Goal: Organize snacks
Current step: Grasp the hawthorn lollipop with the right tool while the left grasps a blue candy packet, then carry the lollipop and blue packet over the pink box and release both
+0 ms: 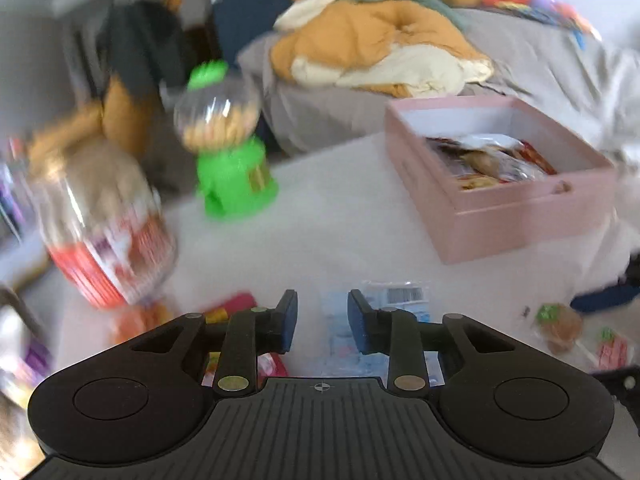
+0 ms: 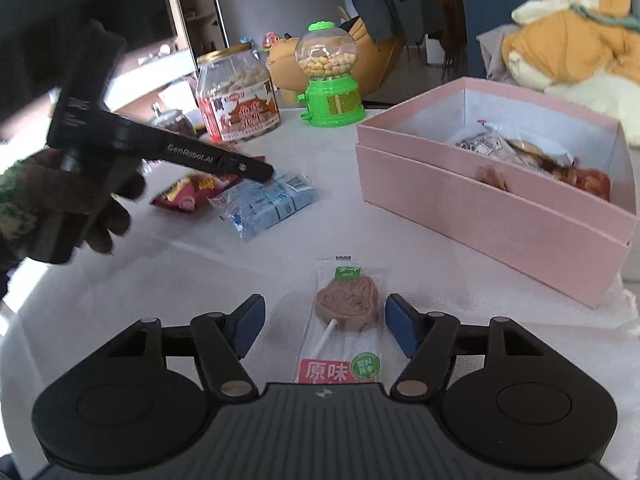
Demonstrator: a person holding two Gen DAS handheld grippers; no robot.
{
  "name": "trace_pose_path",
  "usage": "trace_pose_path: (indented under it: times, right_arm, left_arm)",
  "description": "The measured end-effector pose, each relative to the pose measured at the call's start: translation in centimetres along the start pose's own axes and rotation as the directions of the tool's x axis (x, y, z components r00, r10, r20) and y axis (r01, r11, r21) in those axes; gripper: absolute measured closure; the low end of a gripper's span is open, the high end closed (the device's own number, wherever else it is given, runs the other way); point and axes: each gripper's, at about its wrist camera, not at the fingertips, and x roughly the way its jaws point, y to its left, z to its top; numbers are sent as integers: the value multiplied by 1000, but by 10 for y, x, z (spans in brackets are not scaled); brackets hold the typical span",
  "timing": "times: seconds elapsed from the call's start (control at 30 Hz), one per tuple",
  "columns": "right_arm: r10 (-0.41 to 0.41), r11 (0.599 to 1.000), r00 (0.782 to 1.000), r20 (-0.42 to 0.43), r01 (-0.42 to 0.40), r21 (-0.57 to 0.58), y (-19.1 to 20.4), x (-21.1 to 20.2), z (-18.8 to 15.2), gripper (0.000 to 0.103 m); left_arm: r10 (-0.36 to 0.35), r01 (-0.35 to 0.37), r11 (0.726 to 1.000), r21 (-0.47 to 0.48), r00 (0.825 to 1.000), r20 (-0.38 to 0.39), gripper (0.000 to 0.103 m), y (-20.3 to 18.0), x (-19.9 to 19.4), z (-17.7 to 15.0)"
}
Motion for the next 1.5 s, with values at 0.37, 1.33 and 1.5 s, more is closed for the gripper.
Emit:
trace_pose_path:
  times: [0.37, 1.33, 1.5]
  right_arm:
    - [-100, 993, 995, -8, 99, -64, 8, -12, -14, 29]
    - [-65, 992, 996, -56, 59, -107, 9, -13, -18, 0]
    - [-36, 994, 996, -77, 28, -102, 6, -16, -19, 0]
  left_arm:
    - [-101, 115, 989, 91, 984, -146, 33, -52, 18, 3]
    - [-122, 92, 973, -212, 984, -132, 37, -1, 35, -5]
    - [-86, 61, 965, -255, 992, -90, 37, -30, -15, -44]
